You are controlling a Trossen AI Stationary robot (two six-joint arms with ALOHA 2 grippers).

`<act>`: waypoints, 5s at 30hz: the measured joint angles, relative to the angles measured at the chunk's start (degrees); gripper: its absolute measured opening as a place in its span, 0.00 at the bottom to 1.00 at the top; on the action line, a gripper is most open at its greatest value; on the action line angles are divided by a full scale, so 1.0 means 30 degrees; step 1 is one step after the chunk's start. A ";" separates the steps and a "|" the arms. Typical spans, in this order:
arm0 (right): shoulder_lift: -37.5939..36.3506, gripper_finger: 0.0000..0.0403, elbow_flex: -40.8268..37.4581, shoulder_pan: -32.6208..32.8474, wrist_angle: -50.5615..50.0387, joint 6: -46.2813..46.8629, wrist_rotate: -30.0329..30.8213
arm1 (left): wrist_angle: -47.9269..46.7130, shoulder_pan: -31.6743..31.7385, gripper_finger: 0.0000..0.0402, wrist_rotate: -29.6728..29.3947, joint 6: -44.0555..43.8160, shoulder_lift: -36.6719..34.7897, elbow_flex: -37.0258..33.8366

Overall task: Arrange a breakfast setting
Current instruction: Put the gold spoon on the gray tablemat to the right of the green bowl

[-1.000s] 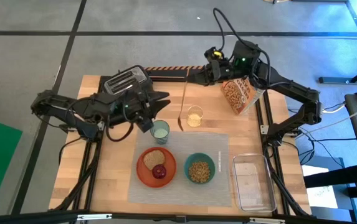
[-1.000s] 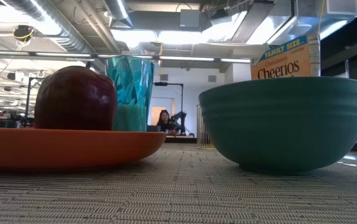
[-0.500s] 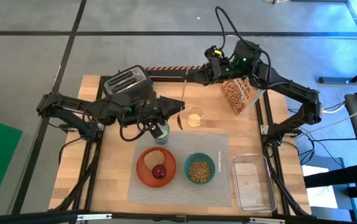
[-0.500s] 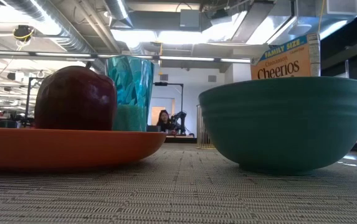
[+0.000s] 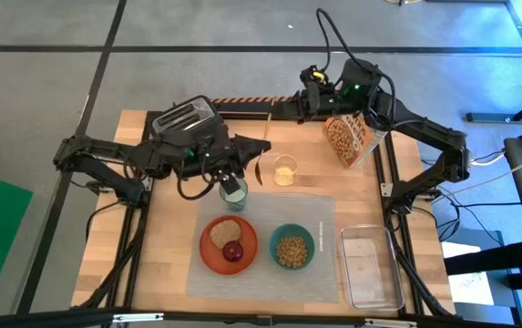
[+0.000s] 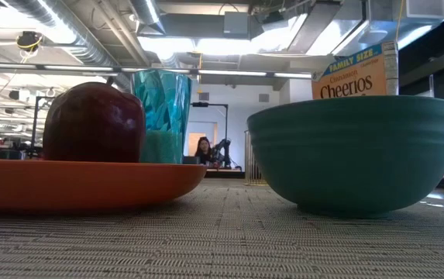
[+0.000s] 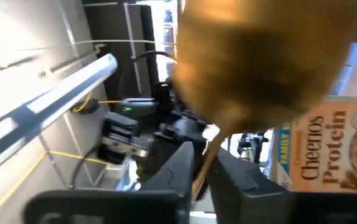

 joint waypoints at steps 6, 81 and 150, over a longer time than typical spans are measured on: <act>0.0044 0.08 -0.0007 -0.0051 -0.0383 -0.1944 0.0474 | -0.0121 0.0049 0.04 -0.0373 -0.1244 -0.0027 0.0025; 0.0488 0.35 0.2247 0.9696 -1.1007 -3.2124 1.0229 | -0.3507 0.3010 0.05 2.9539 -3.4917 0.3665 -0.0012; -0.3862 0.35 -0.9792 1.0083 0.0001 -1.1183 0.3422 | 0.2958 0.3153 0.05 2.1468 -2.9042 0.5648 0.0003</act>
